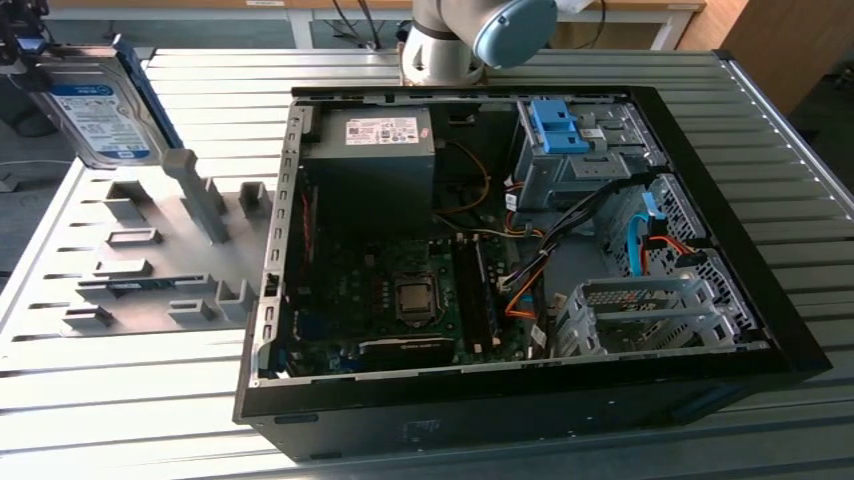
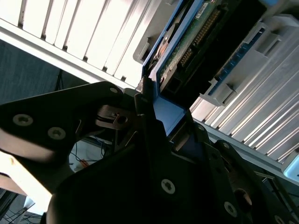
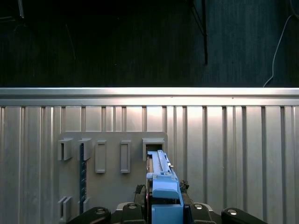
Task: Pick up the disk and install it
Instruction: 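Pick up the disk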
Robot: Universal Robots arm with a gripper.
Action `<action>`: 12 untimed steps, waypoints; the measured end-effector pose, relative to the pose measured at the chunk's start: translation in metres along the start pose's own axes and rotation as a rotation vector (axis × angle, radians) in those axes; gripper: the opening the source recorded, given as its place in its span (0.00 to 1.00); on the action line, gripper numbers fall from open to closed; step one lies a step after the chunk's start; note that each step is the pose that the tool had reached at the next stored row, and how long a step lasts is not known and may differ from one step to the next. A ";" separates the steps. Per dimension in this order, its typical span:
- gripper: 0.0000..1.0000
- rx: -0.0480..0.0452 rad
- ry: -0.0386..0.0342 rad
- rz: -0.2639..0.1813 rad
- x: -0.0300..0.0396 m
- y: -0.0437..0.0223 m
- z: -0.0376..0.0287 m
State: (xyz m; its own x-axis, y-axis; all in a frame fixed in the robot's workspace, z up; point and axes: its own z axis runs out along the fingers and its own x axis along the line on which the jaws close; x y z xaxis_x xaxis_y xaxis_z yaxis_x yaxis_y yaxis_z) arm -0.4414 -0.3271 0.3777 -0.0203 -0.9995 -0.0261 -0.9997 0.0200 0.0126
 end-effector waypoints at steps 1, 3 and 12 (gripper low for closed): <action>0.36 -0.0001 0.0000 0.000 0.0000 0.0000 -0.0007; 0.36 0.0000 0.0000 0.000 -0.0001 0.0000 -0.0022; 0.36 0.0000 0.0000 0.000 -0.0002 0.0001 -0.0078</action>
State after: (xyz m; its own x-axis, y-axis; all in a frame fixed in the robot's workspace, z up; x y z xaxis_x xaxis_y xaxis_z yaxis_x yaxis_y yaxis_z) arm -0.4414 -0.3270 0.3854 -0.0203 -0.9995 -0.0261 -0.9997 0.0200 0.0126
